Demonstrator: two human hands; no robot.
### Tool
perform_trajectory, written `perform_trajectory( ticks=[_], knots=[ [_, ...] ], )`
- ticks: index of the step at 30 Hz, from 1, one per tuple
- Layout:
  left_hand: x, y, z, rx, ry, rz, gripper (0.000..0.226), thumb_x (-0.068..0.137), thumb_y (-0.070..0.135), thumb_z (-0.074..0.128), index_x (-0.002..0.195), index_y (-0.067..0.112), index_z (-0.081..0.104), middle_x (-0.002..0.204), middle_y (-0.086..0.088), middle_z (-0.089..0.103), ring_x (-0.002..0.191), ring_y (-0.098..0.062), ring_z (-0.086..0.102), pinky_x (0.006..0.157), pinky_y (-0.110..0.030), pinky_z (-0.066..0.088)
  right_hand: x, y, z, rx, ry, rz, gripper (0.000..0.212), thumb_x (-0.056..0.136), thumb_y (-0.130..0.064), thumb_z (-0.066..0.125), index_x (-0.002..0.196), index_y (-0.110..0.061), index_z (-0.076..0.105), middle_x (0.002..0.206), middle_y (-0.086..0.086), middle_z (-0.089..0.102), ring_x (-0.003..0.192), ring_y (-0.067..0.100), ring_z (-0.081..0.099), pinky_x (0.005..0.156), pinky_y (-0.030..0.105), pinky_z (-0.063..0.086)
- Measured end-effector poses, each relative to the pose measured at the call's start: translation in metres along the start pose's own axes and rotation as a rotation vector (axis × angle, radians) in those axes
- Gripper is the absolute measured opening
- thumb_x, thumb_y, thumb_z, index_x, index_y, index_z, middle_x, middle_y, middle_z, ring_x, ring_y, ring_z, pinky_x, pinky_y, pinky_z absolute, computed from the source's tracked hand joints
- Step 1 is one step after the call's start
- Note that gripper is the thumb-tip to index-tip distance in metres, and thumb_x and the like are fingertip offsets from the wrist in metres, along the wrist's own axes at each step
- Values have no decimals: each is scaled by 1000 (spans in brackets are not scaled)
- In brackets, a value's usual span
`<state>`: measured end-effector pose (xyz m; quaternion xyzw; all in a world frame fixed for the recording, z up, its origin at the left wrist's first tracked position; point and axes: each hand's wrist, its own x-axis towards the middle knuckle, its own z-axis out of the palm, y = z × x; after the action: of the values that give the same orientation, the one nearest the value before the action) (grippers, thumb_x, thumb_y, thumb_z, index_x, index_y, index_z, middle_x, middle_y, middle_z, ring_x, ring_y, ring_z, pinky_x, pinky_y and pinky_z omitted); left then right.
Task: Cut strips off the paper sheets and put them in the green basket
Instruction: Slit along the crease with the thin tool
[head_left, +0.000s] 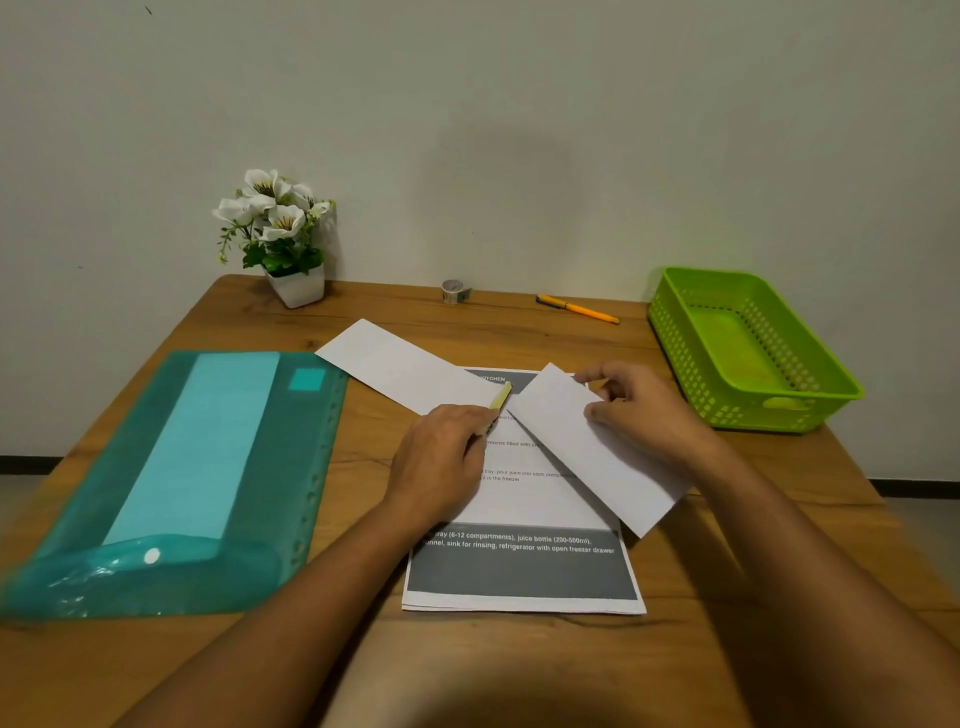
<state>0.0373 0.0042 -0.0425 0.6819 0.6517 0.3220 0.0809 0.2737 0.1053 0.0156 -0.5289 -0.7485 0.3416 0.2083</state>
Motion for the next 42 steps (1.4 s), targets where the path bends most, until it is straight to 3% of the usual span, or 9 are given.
perform_trajectory(
  ticks=[6,13,34,39,42],
  knots=[
    [0,-1,0,-18,-26,21,39,96,10,60,134,16,67,126,-1,71,115,-21,60,95,-38,52,1,-6,3,-38,86,-36,41,87,-5,65,122,-25,70,76,-3,58,70,16,56,72,47,52],
    [2,-5,3,-30,-59,12,47,97,14,59,144,18,57,137,2,64,124,-17,53,104,-39,47,-5,-8,9,3,78,-33,37,87,-2,66,117,-22,71,73,-5,54,62,10,49,62,32,39],
    [3,-9,6,-29,-92,1,52,96,17,55,148,17,52,147,3,57,131,-17,52,110,-43,46,-6,-9,22,99,24,35,36,86,-6,66,114,-27,71,75,-5,61,66,13,59,65,34,47],
    [3,-8,5,-40,-72,18,49,94,13,55,143,16,58,143,3,60,129,-16,54,108,-43,47,-10,-15,34,166,-77,92,36,91,-5,68,122,-23,69,84,1,69,72,13,68,64,30,51],
    [1,-6,3,-50,-56,17,47,94,14,56,141,17,61,142,3,62,129,-16,55,108,-41,48,-8,-15,42,214,-107,149,35,92,-8,69,122,-26,70,94,7,70,83,20,73,70,35,57]
  ],
)
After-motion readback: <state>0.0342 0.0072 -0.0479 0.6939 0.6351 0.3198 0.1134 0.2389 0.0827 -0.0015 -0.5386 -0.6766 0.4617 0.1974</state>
